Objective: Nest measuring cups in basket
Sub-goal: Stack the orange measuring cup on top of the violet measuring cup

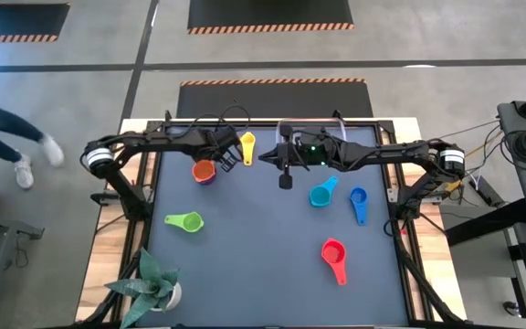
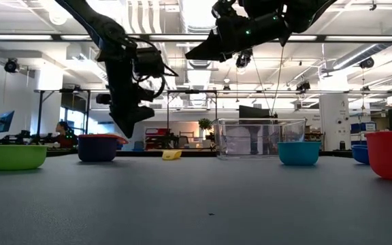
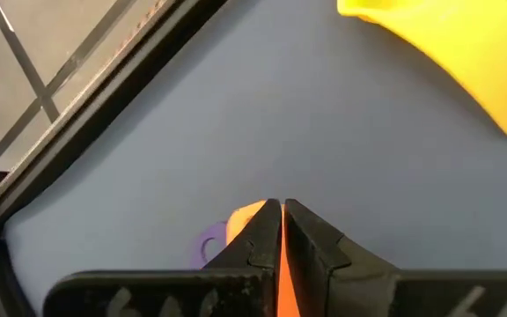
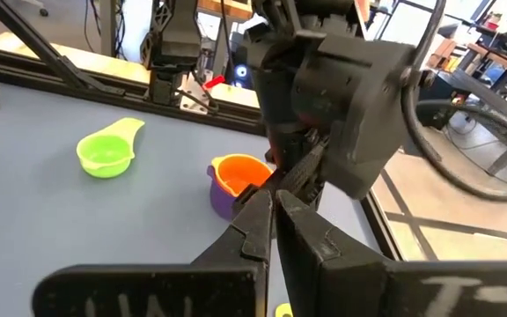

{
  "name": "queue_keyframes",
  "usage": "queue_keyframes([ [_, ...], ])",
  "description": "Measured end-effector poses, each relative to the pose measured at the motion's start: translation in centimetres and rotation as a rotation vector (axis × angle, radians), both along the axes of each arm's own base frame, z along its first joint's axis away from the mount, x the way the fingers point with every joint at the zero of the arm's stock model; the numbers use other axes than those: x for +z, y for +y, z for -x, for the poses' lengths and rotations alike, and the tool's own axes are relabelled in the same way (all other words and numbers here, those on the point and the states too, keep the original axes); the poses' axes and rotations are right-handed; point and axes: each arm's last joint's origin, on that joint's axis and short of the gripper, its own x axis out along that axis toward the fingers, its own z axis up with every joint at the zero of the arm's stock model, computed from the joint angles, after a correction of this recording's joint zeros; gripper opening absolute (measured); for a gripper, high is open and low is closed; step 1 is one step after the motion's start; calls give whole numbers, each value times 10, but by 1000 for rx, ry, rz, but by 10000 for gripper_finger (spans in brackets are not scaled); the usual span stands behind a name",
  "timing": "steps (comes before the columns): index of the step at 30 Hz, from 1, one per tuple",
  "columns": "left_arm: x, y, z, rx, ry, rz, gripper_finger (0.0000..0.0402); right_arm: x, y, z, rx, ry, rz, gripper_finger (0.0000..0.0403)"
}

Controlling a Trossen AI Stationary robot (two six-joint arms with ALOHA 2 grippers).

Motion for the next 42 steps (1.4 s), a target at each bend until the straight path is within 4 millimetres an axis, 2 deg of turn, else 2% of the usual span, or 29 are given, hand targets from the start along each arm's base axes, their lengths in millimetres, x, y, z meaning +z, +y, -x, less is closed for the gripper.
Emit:
queue_keyframes([
  [4,7,0,4,-1,-17,6,0,-1,0,0,2,10,5,9],
  [9,22,-2,4,-173,-141,157,0,-1,0,0,4,14,16,9],
  [13,32,12,6,-239,-237,249,0,-1,0,0,4,15,16,9],
  [17,24,29,12,-168,-227,279,0,-1,0,0,4,16,16,9],
  [20,19,33,15,-140,-219,289,0,-2,0,0,5,17,16,9],
  [42,9,24,14,-125,-182,304,0,-2,0,0,-6,20,33,9],
])
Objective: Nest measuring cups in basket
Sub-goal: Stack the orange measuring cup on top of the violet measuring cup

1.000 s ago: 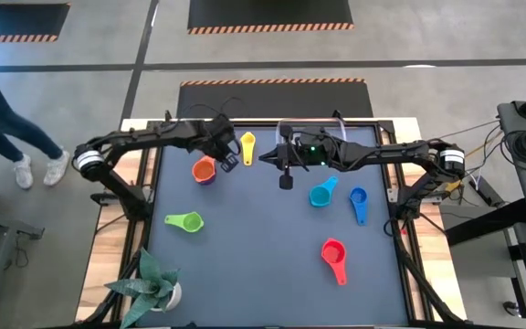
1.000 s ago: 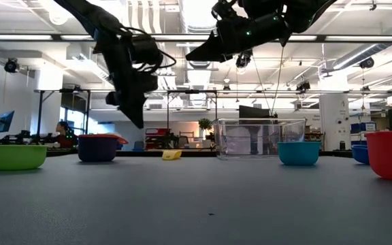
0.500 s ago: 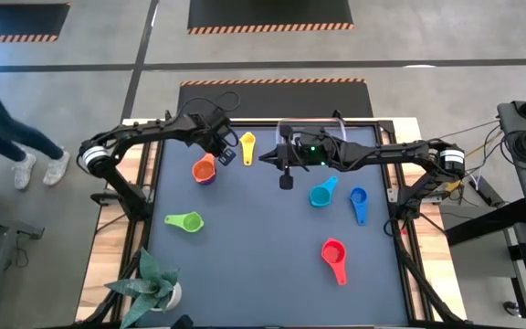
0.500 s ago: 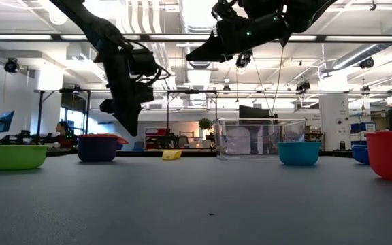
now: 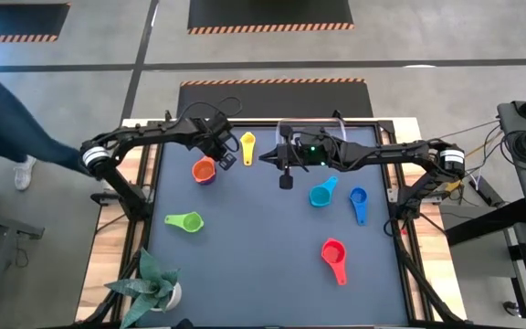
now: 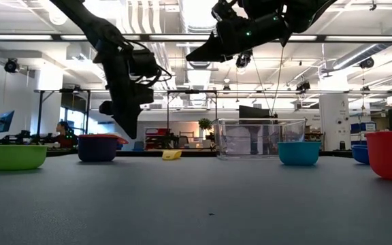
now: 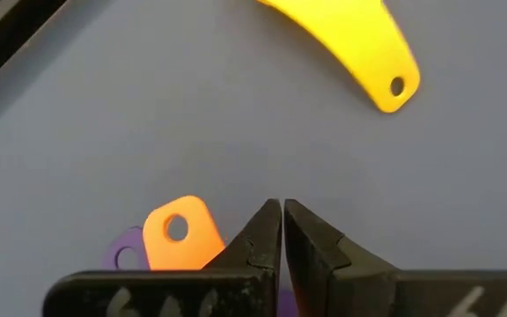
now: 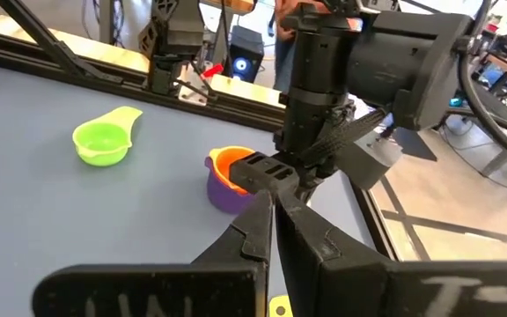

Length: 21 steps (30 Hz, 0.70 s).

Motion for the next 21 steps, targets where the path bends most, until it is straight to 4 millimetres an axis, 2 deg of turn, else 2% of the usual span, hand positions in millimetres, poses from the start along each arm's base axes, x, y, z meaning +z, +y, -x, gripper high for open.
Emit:
queue_keyframes([
  [8,-9,-2,6,25,54,-16,0,0,0,0,-2,-1,-7,9],
  [21,-9,0,8,84,103,-94,0,0,0,0,-3,-1,-6,9],
])
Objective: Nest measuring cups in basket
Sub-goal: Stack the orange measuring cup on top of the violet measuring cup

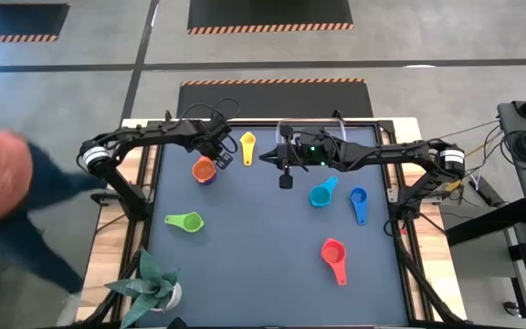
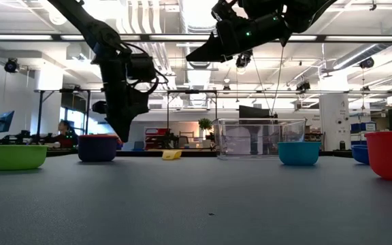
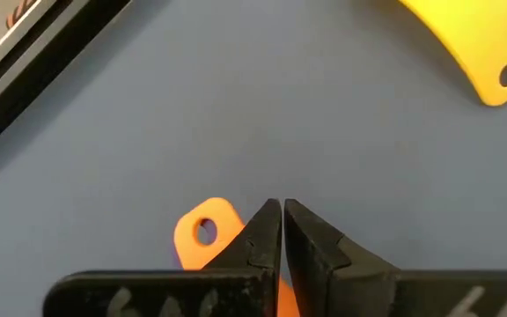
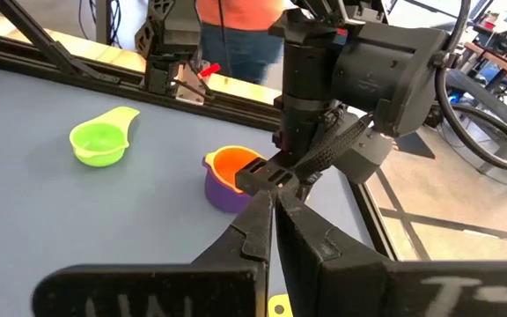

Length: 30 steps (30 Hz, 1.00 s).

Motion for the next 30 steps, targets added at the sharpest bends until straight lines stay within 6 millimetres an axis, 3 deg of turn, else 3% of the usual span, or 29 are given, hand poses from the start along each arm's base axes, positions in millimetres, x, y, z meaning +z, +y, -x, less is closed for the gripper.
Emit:
queue_keyframes([
  [30,0,-2,4,53,44,-16,0,0,0,0,1,1,3,9],
])
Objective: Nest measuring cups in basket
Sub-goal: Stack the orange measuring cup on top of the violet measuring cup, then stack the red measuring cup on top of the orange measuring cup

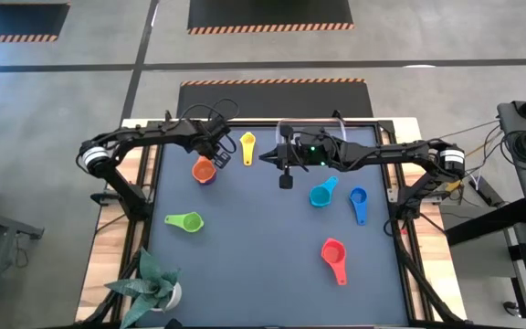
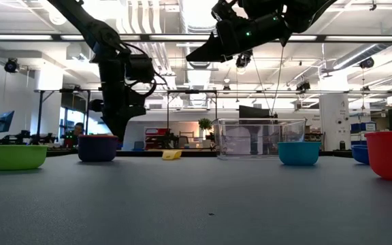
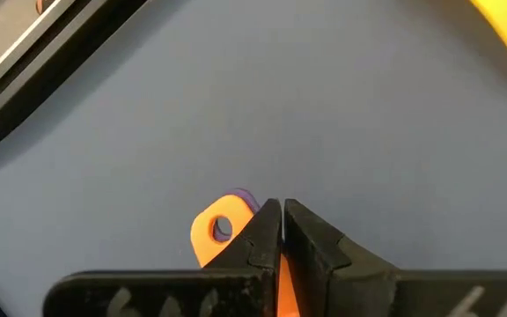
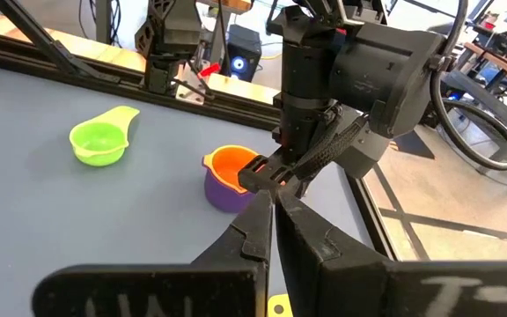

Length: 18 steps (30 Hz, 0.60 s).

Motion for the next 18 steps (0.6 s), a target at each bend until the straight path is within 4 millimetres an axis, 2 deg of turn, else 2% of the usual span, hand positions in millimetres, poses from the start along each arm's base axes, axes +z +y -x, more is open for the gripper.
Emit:
queue_keyframes([
  [5,2,-4,-3,-16,-6,-2,0,0,0,0,0,0,2,9],
  [9,13,-8,-8,-54,-34,-27,0,0,0,0,0,0,0,9],
  [14,40,-21,-14,-121,-101,-78,0,-1,0,0,0,6,0,9],
  [18,68,-46,-12,-223,-174,-132,0,-1,0,0,2,9,3,9],
])
